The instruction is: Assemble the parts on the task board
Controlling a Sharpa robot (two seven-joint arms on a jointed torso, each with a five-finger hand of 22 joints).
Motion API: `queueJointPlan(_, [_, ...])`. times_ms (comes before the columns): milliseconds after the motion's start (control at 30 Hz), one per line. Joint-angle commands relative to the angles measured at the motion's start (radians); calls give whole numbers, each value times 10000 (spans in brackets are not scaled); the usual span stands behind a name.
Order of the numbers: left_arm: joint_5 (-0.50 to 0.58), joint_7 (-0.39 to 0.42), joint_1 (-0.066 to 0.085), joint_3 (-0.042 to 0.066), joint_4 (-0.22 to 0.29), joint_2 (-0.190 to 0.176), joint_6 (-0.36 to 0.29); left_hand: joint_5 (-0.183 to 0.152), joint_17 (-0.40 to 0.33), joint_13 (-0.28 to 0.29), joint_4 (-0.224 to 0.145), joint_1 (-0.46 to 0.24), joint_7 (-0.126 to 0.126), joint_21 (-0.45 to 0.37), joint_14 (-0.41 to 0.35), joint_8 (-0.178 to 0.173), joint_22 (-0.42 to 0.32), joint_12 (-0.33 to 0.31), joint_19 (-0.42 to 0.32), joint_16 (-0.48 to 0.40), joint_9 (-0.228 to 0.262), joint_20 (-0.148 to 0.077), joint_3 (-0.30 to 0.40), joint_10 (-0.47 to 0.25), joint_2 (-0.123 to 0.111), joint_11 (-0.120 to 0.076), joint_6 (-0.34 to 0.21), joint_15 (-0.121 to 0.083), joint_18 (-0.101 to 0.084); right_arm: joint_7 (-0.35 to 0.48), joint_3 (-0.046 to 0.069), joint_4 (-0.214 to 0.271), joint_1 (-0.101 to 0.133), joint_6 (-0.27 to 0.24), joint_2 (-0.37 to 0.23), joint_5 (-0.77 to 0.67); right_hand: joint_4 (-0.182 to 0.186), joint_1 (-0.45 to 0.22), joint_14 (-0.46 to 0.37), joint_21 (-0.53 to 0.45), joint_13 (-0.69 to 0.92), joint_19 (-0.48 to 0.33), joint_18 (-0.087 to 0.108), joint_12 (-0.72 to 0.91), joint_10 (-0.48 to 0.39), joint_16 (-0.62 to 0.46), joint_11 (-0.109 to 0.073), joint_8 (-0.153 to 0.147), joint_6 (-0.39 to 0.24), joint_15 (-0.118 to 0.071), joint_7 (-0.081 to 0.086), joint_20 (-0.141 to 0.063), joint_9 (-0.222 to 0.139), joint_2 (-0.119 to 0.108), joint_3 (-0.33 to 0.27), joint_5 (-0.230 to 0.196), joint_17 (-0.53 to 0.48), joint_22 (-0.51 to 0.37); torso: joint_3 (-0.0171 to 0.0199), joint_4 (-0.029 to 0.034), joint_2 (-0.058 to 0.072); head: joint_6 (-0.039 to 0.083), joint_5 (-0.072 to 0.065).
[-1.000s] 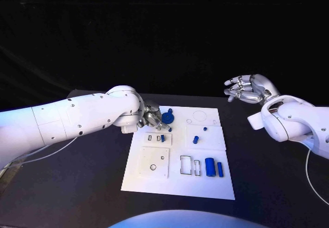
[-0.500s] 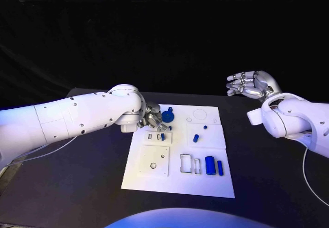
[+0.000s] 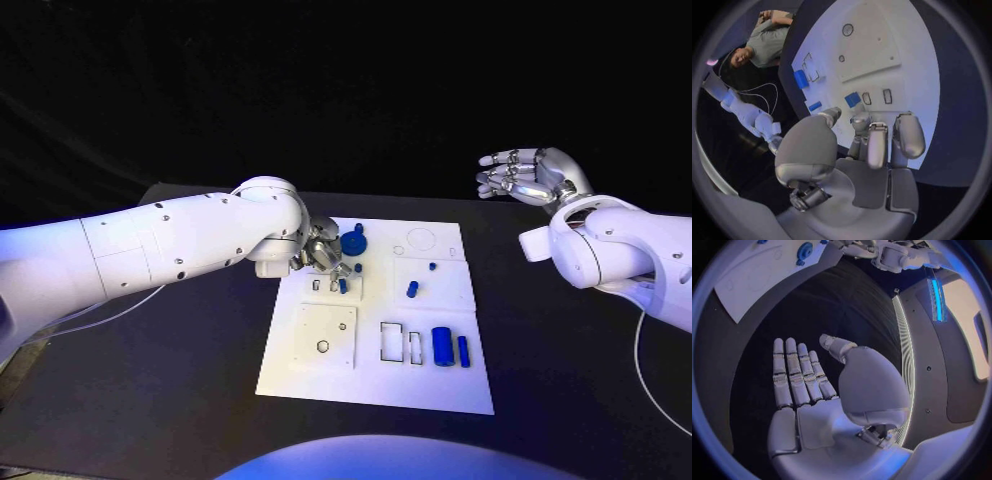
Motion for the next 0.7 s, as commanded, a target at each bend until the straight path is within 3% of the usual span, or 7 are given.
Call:
queueJointPlan(33, [-38, -20, -1, -1, -5, 47, 314, -6, 1284, 11, -36, -70, -22, -5, 646, 33, 7, -27, -66, -64, 14, 0, -29, -63, 26, -12, -65, -64, -60, 185, 1, -12, -22, -8, 18, 160, -7, -17, -78, -35, -9, -18, 64, -59, -74, -40, 16, -49, -63, 12, 731, 60, -13, 100, -45, 63, -11, -12, 2, 5, 0, 1, -5])
queueJointPlan(633, [-38, -44, -64, -48, -176, 232, 459, 12, 1288, 18, -52, 71, -35, 28, 641, 91, 81, -21, -58, -67, 103, 6, 54, -85, 114, -23, -99, -70, -71, 92, 0, -28, -83, 27, 69, 192, 4, -43, -136, -103, -5, -30, 68, -40, -95, -60, 37, -54, -62, 35, 760, 87, -17, 122, -87, 66, -60, -87, -27, -9, 15, -33, -30])
queueJointPlan(700, [-36, -44, -77, -53, -185, 249, 466, 13, 1287, 27, -53, 90, -36, 31, 640, 96, 86, -13, -57, -69, 110, 6, 63, -79, 121, -25, -103, -71, -72, 83, -1, -26, -87, 28, 72, 193, 4, -43, -136, -103, -5, -30, 68, -40, -95, -60, 37, -54, -62, 35, 760, 87, -17, 122, -87, 66, -60, -87, -16, -6, 18, -42, -37])
